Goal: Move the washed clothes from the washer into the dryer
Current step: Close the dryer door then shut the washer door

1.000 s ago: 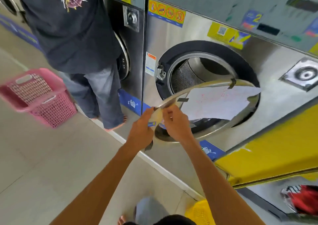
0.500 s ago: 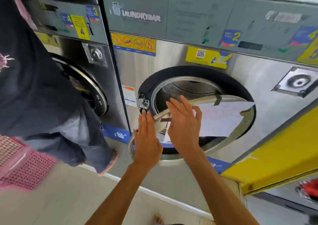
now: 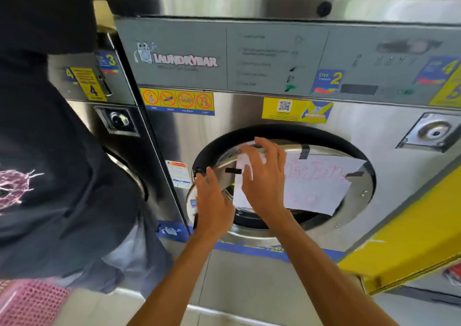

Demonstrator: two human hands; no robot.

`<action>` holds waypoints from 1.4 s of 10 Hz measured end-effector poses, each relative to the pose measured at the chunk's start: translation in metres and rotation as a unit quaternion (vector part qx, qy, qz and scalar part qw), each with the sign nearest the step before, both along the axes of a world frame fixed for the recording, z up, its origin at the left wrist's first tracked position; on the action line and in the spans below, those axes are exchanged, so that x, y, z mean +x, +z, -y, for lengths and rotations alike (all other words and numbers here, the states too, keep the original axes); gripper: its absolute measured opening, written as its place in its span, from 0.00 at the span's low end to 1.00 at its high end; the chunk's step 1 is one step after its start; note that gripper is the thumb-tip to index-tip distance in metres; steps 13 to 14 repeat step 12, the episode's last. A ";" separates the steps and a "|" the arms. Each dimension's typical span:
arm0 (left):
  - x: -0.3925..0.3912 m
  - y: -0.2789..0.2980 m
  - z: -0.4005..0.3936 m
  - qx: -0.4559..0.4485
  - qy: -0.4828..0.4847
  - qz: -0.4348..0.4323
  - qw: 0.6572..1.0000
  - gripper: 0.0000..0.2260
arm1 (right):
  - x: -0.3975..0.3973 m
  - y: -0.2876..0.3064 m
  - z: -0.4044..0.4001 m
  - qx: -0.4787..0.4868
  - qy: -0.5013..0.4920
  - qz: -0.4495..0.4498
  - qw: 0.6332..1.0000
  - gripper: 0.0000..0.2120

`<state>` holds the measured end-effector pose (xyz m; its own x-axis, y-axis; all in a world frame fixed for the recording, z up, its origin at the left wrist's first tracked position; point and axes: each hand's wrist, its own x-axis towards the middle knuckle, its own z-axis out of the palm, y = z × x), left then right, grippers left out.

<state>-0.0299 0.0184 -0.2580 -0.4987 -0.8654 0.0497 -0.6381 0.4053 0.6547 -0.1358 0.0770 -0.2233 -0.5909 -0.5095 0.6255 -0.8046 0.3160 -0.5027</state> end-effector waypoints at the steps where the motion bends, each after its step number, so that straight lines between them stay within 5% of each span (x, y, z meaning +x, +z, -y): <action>1: -0.009 -0.001 0.008 0.043 -0.005 -0.014 0.999 0.38 | -0.012 0.004 0.008 -0.003 0.003 -0.020 1.000 0.17; 8: -0.065 0.011 0.058 0.119 -0.018 -0.044 0.992 0.40 | -0.062 0.005 0.055 0.092 -0.028 -0.063 0.993 0.07; 10: -0.050 0.022 0.060 0.138 -0.055 0.038 0.988 0.41 | -0.054 0.020 0.048 0.129 -0.006 -0.037 0.991 0.08; 12: -0.032 0.056 0.063 0.036 -0.081 0.172 0.981 0.37 | -0.053 0.050 0.026 0.204 0.103 0.062 0.972 0.14; 14: -0.032 0.056 0.063 0.036 -0.081 0.172 0.981 0.37 | -0.053 0.050 0.026 0.204 0.103 0.062 0.972 0.14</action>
